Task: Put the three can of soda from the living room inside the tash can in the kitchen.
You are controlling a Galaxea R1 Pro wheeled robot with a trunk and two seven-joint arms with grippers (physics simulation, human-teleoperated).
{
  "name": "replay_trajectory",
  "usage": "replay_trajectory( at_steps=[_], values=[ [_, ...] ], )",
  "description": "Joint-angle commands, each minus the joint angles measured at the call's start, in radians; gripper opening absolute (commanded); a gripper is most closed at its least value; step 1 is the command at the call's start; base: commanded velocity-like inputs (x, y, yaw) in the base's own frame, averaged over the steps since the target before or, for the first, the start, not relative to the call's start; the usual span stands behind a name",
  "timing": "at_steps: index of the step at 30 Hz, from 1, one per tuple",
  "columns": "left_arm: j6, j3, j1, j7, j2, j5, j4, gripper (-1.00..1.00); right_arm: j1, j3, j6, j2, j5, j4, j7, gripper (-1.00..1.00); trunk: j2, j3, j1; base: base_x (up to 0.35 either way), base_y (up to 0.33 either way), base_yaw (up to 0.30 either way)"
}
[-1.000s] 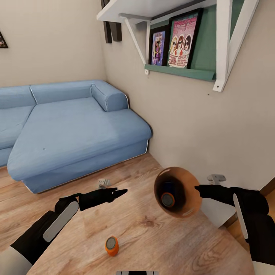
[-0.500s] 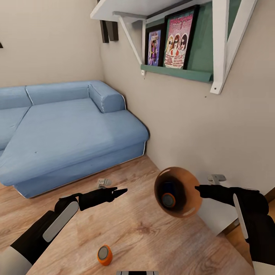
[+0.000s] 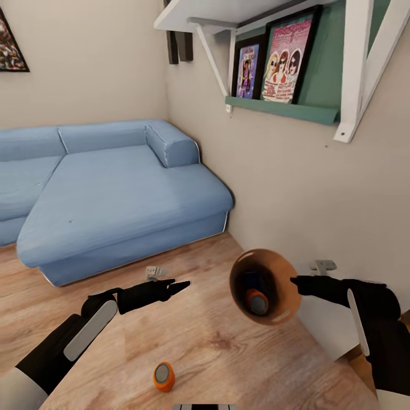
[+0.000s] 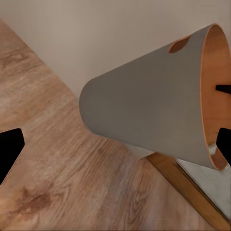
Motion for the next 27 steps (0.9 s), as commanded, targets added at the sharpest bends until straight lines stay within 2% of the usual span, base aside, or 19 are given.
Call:
replay_trajectory(
  at_steps=[1, 10, 17, 27],
  values=[
    [0.0, 0.0, 0.0, 0.0, 0.0, 0.0, 0.0, 1.0, 0.0, 0.0, 0.005, 0.0, -0.025, 0.0, 0.005, -1.0, 0.0, 0.0, 0.0, 0.0, 0.0, 0.261],
    [0.0, -0.001, 0.0, 0.001, 0.0, 0.0, 0.0, 1.0, 0.0, -0.001, 0.005, 0.0, -0.026, 0.0, 0.005, -1.0, 0.0, 0.0, 0.0, 0.0, 0.0, 0.21],
    [0.0, -0.001, 0.0, 0.001, 0.0, 0.0, 0.0, 1.0, 0.0, -0.019, 0.005, -0.001, -0.027, 0.0, 0.005, -1.0, 0.0, 0.0, 0.0, 0.0, 0.0, 0.015],
    [-0.002, -0.002, 0.0, 0.001, 0.0, -0.003, 0.0, 1.0, 0.0, -0.019, 0.005, 0.0, -0.027, 0.0, 0.005, -1.0, 0.0, -0.002, 0.0, 0.0, 0.0, -0.01]
  ],
)
